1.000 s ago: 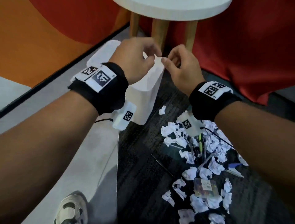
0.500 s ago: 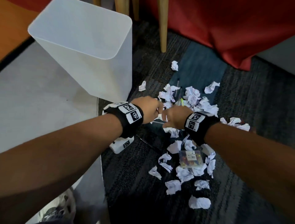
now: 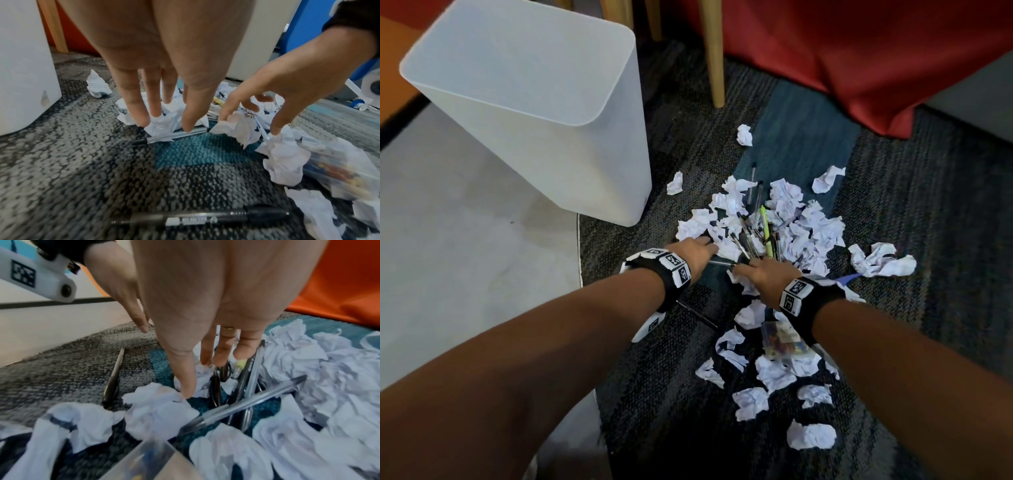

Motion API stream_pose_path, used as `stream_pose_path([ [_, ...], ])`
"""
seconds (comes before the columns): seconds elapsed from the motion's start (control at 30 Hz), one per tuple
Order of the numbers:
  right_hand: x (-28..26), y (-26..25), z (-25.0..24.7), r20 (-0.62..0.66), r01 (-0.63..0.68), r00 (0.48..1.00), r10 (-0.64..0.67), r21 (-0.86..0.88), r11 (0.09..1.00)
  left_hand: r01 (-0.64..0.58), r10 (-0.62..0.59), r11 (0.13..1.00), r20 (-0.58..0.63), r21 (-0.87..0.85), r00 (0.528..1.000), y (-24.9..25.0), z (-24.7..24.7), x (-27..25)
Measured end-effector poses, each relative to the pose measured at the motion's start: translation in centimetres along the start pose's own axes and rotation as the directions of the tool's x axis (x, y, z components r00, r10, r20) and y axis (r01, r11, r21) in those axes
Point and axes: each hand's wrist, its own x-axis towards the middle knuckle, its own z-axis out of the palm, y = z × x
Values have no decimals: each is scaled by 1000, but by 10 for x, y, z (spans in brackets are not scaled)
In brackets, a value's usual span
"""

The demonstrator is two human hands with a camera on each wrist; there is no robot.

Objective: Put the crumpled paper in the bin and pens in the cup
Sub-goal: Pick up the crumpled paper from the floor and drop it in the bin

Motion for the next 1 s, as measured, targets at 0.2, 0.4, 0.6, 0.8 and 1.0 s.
stream_pose_path([
  [0.2,0,-3,10,43,-65,997,65,2,998,27,-37,996,114,87,993,-6,19,1],
  [0.4,5,-6,9,56,-55,997,55,-12,998,22,-29,995,76,95,997,-10,23,-9],
  [0.6,6,-7,-4,-16,-9,1000,11,113,994,-29,24,990,36,141,999,-8,29,-15],
  [0.8,7,-4,-18,-54,-85,992,110,343,936,-3,5,999,-36,45,999,-11,27,-20],
  [1.0,8,-4,-39,-241,-49,957,164,421,906,2,-5,999,-63,-44,998,-11,24,-25],
])
